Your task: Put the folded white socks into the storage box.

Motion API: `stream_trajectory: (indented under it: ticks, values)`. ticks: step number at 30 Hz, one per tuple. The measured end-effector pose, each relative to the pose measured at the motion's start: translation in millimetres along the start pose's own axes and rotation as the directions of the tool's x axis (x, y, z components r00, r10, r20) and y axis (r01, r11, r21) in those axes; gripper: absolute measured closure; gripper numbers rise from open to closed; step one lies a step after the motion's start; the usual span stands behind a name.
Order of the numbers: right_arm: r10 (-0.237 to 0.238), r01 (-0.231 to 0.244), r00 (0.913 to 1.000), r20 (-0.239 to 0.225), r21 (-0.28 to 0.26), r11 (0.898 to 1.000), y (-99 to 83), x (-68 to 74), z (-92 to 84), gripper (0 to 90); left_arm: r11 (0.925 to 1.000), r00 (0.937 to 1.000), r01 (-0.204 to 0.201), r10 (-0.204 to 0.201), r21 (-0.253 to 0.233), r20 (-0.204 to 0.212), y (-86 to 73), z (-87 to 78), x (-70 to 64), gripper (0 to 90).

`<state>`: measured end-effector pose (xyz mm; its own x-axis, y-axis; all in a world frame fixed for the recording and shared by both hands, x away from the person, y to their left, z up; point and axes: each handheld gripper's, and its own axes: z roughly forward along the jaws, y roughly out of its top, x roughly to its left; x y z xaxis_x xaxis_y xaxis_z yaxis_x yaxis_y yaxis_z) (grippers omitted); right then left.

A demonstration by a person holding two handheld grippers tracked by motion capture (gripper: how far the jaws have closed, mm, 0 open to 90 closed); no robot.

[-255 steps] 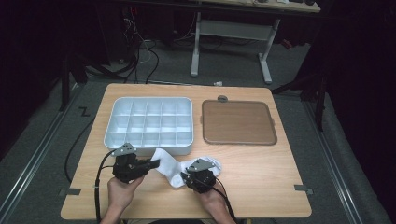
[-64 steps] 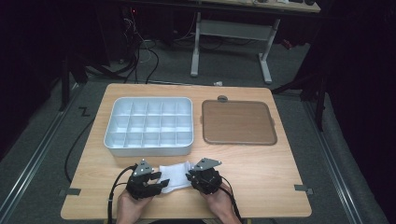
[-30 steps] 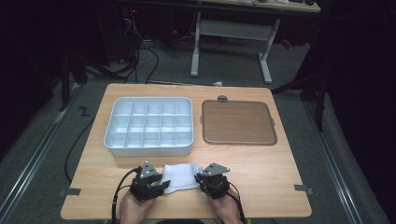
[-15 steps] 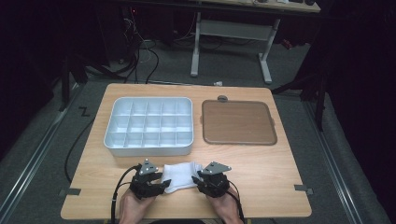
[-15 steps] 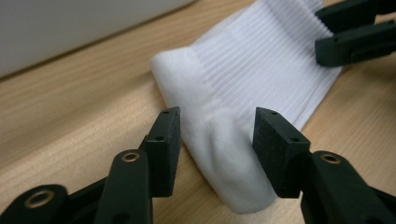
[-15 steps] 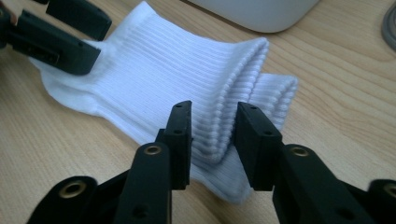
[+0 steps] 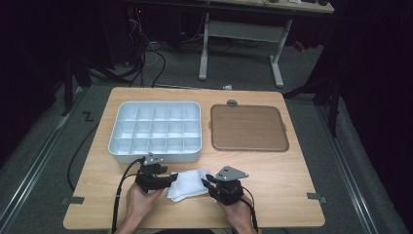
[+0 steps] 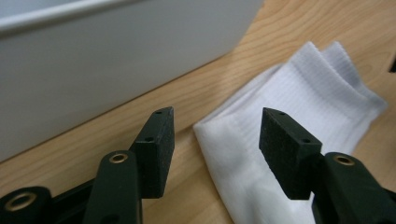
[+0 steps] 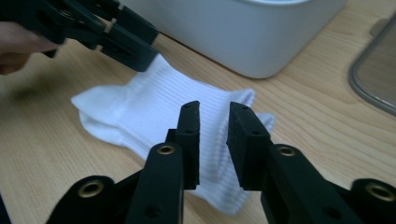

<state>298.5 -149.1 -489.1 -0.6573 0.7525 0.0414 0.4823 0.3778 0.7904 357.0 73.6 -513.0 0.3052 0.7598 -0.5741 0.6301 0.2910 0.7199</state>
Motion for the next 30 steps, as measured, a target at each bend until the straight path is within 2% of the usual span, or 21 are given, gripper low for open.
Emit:
stream_trajectory:
  ticks: [4, 8, 14, 19, 22, 25, 27, 30]
  values:
    - [-0.018, 0.019, 0.999, -0.041, 0.009, 1.0, 6.6, 8.0, 9.8, 81.2, 0.9998, 0.9997, 0.017, -0.017, 0.005, -0.018, -0.6, 7.1, 5.0, 45.7]
    - [-0.021, 0.025, 0.9968, -0.078, 0.051, 0.998, 8.9, 13.6, 28.9, 84.4, 0.9996, 0.9987, -0.005, 0.006, 0.028, -0.05, -7.0, 16.1, 7.4, 45.8]
    - [-0.011, 0.017, 0.9967, -0.08, 0.078, 0.997, 6.5, 13.6, 41.3, 85.3, 0.9998, 0.9988, -0.007, 0.008, 0.02, -0.049, -7.4, 16.8, 7.9, 46.0]
    - [-0.023, 0.029, 0.9983, -0.053, 0.112, 0.993, -2.7, 12.4, 47.0, 85.2, 0.9993, 0.9993, -0.006, 0.008, 0.036, -0.036, -10.3, 15.2, 4.2, 46.1]
    - [-0.008, 0.014, 0.9985, -0.055, 0.103, 0.995, -7.3, 11.4, 47.9, 85.3, 0.9991, 0.9997, 0.006, -0.005, 0.042, -0.024, -12.5, 12.1, 2.8, 46.2]
    - [-0.038, 0.043, 0.9982, -0.046, 0.099, 0.994, -8.2, 14.0, 48.4, 85.2, 0.9994, 0.9998, 0.013, -0.012, 0.033, -0.017, -14.9, 9.5, 2.4, 46.8]
    - [-0.04, 0.044, 0.9984, -0.04, 0.104, 0.994, -8.4, 14.7, 48.0, 85.2, 0.9995, 0.9998, 0.017, -0.017, 0.027, -0.011, -16.2, 8.0, 2.6, 48.8]
    - [-0.063, 0.066, 0.9974, -0.036, 0.098, 0.993, -8.9, 15.1, 48.5, 85.1, 0.9997, 0.9999, -0.01, 0.01, 0.022, 0.004, -20.3, 7.1, 0.9, 54.3]
